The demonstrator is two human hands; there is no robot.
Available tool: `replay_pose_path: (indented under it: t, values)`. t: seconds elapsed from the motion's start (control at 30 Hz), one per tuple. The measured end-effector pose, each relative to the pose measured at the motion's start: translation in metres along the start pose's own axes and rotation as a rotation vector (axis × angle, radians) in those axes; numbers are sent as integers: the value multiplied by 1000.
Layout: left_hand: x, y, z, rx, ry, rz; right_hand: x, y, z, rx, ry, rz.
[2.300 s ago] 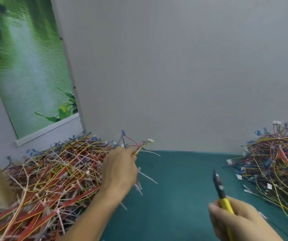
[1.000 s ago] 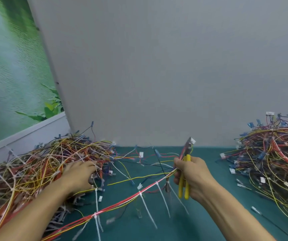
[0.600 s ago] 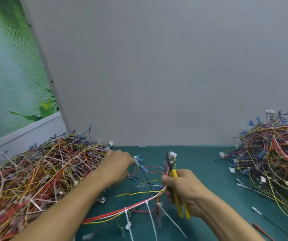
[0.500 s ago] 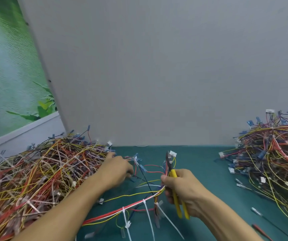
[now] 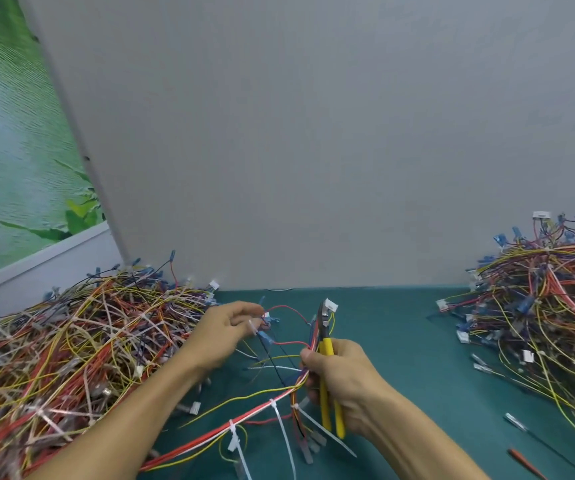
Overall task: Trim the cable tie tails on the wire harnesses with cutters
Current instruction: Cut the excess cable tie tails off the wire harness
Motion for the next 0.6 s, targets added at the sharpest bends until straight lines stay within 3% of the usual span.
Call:
replay_pose_path:
  t: [0.07, 0.2, 0.27, 0.4, 0.6]
  values:
    - [2, 1, 2, -74, 36, 57, 0, 1, 1, -16, 22, -14]
    - [3, 4, 1, 18, 70, 79, -3, 8, -1, 43, 148, 38]
    - [3, 10, -2, 219, 72, -36, -6, 16, -5, 126, 216, 107]
    - [7, 40, -19, 954, 13, -284, -11, 41, -11, 198, 251, 275]
    - [-9, 81, -47, 1073, -143, -236, -24, 132, -42, 441, 222, 627]
Point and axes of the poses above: each hand's wrist, its own x-axis towards the middle knuckle, its own y-axis out of the back of the hand, z = x × y, the point moved 2 cm from there along x, towards the middle knuckle, and after that the axes turned 6 degrees about -x, right-handed, at the moved point
